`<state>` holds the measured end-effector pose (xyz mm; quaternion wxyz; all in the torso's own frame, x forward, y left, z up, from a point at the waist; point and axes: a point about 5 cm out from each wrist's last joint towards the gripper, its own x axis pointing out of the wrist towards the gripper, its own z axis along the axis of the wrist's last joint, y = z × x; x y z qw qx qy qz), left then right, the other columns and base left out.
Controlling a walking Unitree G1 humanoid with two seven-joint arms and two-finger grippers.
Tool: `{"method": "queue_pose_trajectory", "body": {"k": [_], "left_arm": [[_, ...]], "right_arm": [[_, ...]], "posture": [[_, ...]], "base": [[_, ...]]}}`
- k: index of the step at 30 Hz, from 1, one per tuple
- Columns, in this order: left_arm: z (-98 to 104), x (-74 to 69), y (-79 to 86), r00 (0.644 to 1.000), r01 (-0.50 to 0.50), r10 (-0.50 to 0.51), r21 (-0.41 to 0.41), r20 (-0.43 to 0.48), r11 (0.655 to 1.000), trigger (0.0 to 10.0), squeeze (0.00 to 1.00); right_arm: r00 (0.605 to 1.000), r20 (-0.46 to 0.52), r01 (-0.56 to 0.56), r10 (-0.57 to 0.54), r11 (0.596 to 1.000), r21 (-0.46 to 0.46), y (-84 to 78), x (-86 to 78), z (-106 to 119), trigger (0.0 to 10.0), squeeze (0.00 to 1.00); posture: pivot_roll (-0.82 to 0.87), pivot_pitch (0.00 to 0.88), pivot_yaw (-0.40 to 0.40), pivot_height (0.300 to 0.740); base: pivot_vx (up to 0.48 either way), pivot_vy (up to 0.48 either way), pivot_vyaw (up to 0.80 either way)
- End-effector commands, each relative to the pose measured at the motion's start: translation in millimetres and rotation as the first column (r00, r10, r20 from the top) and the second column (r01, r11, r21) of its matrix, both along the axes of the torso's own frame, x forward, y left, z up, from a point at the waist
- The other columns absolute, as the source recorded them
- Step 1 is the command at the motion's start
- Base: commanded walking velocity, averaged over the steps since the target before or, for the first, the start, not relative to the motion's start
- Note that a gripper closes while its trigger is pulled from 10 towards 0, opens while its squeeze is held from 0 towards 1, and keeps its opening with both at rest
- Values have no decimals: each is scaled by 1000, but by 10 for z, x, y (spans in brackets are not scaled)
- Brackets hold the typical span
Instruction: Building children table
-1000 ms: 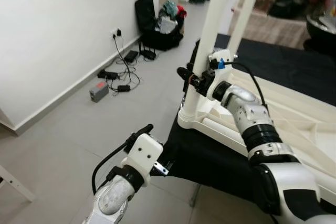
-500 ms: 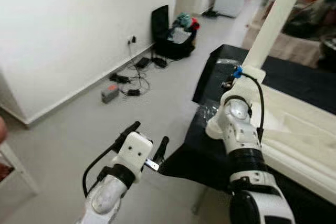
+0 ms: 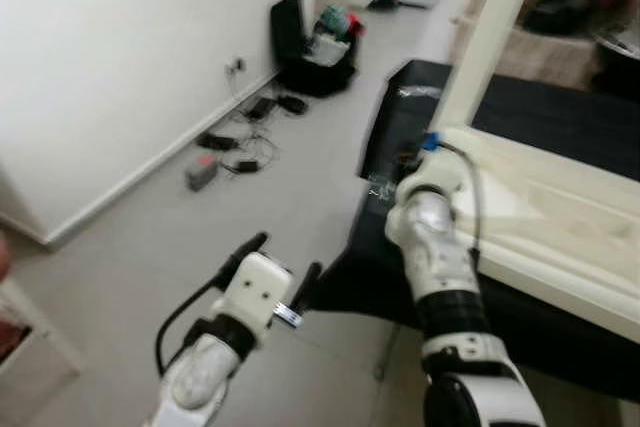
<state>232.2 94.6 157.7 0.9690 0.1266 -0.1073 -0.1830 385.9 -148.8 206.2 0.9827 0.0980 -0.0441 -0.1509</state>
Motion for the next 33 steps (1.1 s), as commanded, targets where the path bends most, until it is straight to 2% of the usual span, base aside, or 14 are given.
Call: {"method": "queue_pose_trajectory", "body": {"k": [1, 6, 11, 14, 18, 19, 23, 26, 27, 28, 30, 31, 32, 33], "left_arm": [[0, -16, -30, 1000, 13, -13, -1, -3, 1000, 10000, 0], [-5, -14, -32, 1000, 14, -14, -1, -5, 1000, 10000, 0], [-4, -13, -37, 1000, 14, -14, -2, -6, 1000, 10000, 0], [-5, -13, -37, 1000, 13, -13, -2, -7, 1000, 10000, 0], [-10, -16, -42, 1000, 15, -15, -2, -8, 1000, 10000, 0], [-10, -16, -42, 1000, 15, -15, -2, -8, 1000, 10000, 0], [-15, -21, -50, 1000, 17, -17, -1, -9, 1000, 10000, 0], [-15, -23, -52, 1000, 19, -19, -1, -9, 1000, 10000, 0], [-15, -25, -54, 1000, 20, -20, 0, -9, 1000, 10000, 0], [-15, -25, -54, 1000, 20, -20, 0, -9, 1000, 10000, 0], [-15, -26, -54, 1000, 19, -18, 1, -9, 1000, 10000, 0], [-15, -26, -54, 1000, 19, -18, 1, -9, 1000, 10000, 0], [-15, -27, -54, 1000, 18, -18, 1, -9, 1000, 10000, 0], [-15, -27, -54, 1000, 18, -18, 1, -9, 1000, 10000, 0]], "right_arm": [[999, 30, -14, 16, 999, -47, -48, 37, 57, 10000, 0], [978, 35, -200, 204, 975, -97, -20, 120, 85, 10000, 0], [971, 76, -216, 225, 970, -108, -93, 125, 122, 10000, 0], [930, 98, -353, 354, 935, -27, -15, 147, 147, 10000, 0], [818, 165, -552, 551, 833, -42, 81, 167, 305, 10000, 0], [818, 165, -552, 551, 833, -42, 81, 167, 305, 10000, 0], [619, 173, -756, 766, 641, -134, 120, 164, 469, 10000, 0], [569, 165, -792, 806, 591, -152, 115, 158, 494, 10000, 0], [482, 154, -850, 862, 503, -159, 125, 142, 503, 10000, 0], [482, 154, -850, 862, 503, -159, 125, 142, 503, 10000, 0], [369, 133, -906, 920, 388, -167, 179, 96, 467, 10000, 0], [369, 133, -906, 920, 388, -167, 179, 96, 467, 10000, 0], [301, 125, -933, 946, 319, -169, 212, 66, 442, 10000, 0], [301, 125, -933, 946, 319, -169, 212, 66, 442, 10000, 0]], "posture": [[117, 114, -75, 740], [118, 114, -74, 740], [116, 115, -75, 740], [117, 113, -76, 740], [119, 107, -77, 740], [119, 107, -77, 740], [119, 101, -78, 740], [120, 101, -78, 740], [126, 102, -84, 740], [126, 102, -84, 740], [129, 102, -82, 740], [129, 102, -82, 740], [129, 101, -83, 740], [129, 101, -83, 740]], "base": [[0, 0, 0], [0, 0, 0], [0, 0, 0], [0, 0, 0], [0, 0, 0], [0, 0, 0], [0, 0, 0], [0, 0, 0], [0, 0, 0], [0, 0, 0], [0, 0, 0], [0, 0, 0], [0, 0, 0], [0, 0, 0]]}}
